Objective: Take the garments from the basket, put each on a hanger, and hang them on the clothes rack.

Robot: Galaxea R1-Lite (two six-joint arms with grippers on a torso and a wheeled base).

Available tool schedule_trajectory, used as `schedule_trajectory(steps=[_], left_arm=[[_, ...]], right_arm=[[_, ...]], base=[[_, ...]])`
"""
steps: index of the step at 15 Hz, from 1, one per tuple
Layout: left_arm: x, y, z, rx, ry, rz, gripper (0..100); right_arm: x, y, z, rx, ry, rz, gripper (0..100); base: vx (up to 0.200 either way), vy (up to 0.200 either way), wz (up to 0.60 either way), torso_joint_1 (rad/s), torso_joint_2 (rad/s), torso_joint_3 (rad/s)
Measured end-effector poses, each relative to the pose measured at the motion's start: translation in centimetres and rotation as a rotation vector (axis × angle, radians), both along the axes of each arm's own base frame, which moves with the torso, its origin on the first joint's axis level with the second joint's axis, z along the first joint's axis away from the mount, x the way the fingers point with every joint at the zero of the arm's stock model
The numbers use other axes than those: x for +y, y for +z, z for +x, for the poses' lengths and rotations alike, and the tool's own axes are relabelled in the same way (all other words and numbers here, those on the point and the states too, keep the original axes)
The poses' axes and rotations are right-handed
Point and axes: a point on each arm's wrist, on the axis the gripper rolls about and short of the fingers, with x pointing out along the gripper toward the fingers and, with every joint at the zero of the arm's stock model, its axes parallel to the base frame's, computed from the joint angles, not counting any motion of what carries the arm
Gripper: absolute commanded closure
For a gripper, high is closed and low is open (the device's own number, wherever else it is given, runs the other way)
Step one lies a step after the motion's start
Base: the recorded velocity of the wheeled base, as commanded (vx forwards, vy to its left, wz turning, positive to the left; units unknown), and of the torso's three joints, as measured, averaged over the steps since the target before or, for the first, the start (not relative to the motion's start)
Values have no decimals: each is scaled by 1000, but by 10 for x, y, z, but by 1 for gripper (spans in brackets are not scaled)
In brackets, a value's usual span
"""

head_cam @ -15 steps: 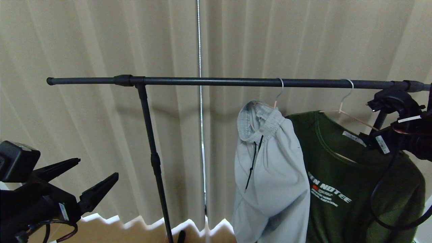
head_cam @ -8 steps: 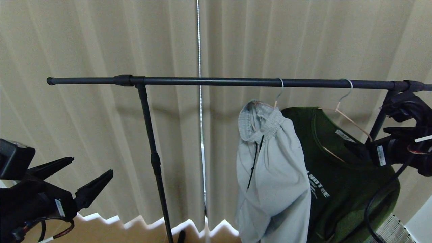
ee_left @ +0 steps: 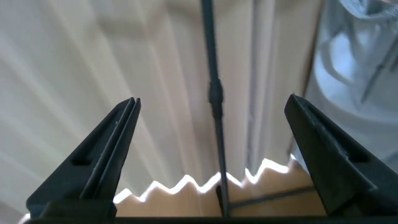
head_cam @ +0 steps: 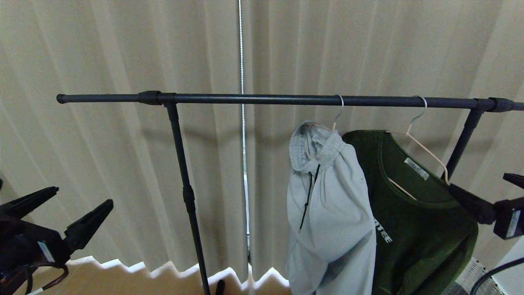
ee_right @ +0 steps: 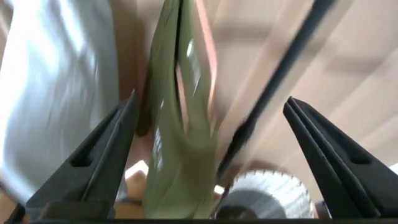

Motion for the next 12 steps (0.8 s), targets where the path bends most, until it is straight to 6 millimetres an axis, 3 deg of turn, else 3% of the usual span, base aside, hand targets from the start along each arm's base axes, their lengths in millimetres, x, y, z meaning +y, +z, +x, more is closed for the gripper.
schedule_trajectory(steps=[5, 9, 12], left_arm=[[10, -11, -52, 37, 143, -7, 0], [8, -19, -95, 107, 191, -16, 0], [5, -24, -117, 89, 197, -18, 0]], right_arm=[[-5, -25, -55, -40, 5, -1, 0], [-10, -49, -98, 17, 6, -9, 0], [-13, -59, -127, 31, 9, -9, 0]], base=[[0, 0, 0, 0, 0, 0], [0, 0, 0, 0, 0, 0], [0, 0, 0, 0, 0, 0]])
